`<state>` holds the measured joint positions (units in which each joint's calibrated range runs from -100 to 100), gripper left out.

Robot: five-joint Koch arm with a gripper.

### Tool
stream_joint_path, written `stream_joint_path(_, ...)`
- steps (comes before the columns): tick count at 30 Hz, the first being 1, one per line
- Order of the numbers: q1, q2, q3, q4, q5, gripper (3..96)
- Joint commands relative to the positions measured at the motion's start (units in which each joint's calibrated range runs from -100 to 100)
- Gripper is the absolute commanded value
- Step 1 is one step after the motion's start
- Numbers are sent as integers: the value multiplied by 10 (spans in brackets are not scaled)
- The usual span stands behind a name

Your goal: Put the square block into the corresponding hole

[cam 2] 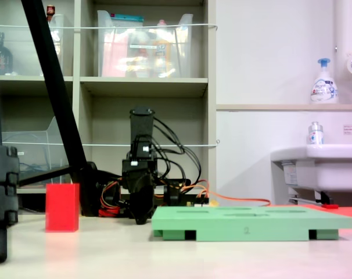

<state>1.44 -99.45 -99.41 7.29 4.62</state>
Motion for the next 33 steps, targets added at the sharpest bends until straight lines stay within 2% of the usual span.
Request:
stream_joint_path(1, -2, -5, -6, -61, -5, 489)
stream_joint_path(25, -1, -5, -6, -59, 0, 491)
stream_joint_path(27, -2, -5, -6, -55, 44, 491)
stream_joint_path(30, -10, -5, -6, -6, 260, 495)
stream_joint_path(33, -45, -5, -6, -21, 282, 489)
